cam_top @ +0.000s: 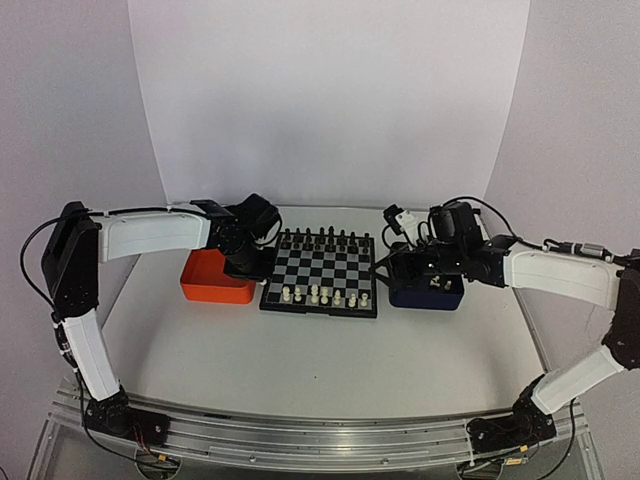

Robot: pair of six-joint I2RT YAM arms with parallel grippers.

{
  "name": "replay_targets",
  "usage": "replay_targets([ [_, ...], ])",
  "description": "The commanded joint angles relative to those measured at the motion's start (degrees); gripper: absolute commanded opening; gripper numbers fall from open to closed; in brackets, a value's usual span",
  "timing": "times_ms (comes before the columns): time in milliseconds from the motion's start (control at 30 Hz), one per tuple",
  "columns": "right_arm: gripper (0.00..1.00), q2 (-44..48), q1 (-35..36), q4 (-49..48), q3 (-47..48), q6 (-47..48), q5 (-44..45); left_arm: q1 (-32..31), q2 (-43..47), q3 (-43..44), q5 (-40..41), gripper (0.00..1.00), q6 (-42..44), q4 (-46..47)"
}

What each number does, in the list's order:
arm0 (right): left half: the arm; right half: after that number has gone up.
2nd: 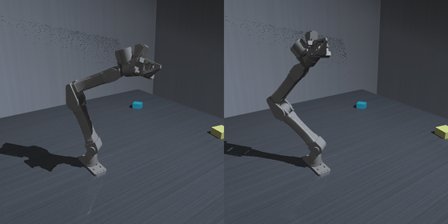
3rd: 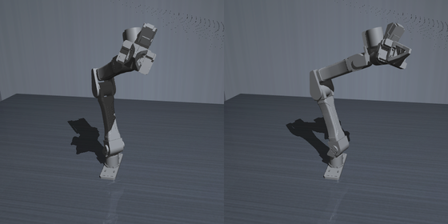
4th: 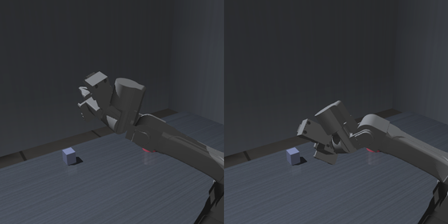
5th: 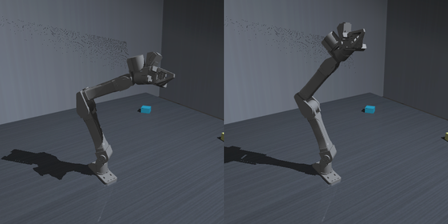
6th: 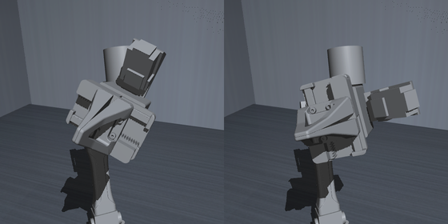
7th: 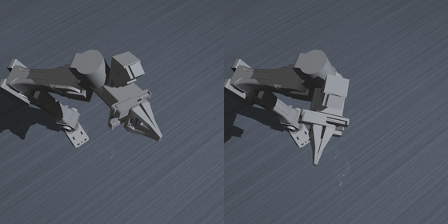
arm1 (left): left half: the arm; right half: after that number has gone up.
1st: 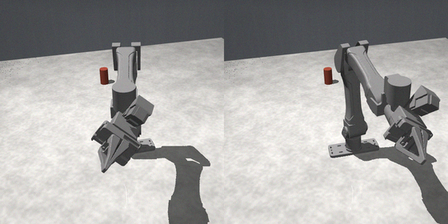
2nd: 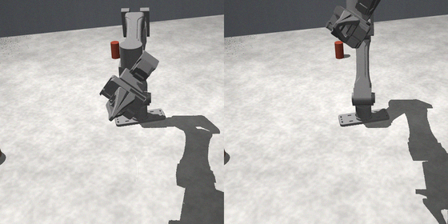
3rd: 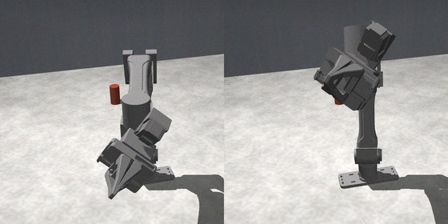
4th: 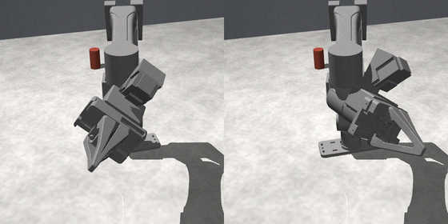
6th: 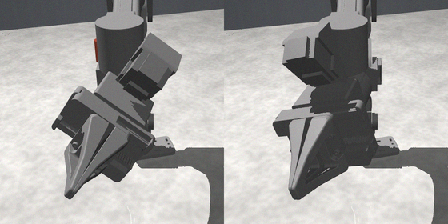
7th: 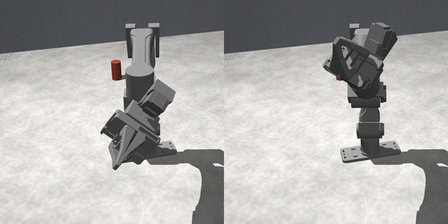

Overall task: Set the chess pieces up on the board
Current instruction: Place the chess piece on the chessboard.

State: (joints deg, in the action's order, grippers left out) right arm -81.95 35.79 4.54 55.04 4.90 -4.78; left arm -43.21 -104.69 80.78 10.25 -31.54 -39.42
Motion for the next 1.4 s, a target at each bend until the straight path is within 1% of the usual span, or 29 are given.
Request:
replay_targets([
  [0, 0.89, 2.51, 0.16, 1.81, -0.59, -0.90, 1.96, 1.44, -3.59, 3.60, -1.14, 0.00, 1.28, 0.52],
  [400, 0.89, 4.41, 0.16, 3.64, -2.28, -0.30, 4.34, 2.43, -7.60, 5.41, -5.63, 0.00, 1.77, 3.23],
  [800, 0.89, 5.29, 0.18, 5.22, -2.98, 0.58, 4.78, 2.43, -8.27, 3.83, -8.01, 0.00, -0.05, 3.87],
  [933, 0.89, 5.70, 0.17, 5.54, -3.30, 1.02, 6.41, 2.43, -8.50, 3.24, -7.69, 0.00, -0.11, 4.35],
  [1367, 0.89, 6.79, 0.16, 6.32, -3.97, 1.80, 7.13, 2.43, -9.72, 3.20, -6.51, 0.01, -0.58, 4.06],
])
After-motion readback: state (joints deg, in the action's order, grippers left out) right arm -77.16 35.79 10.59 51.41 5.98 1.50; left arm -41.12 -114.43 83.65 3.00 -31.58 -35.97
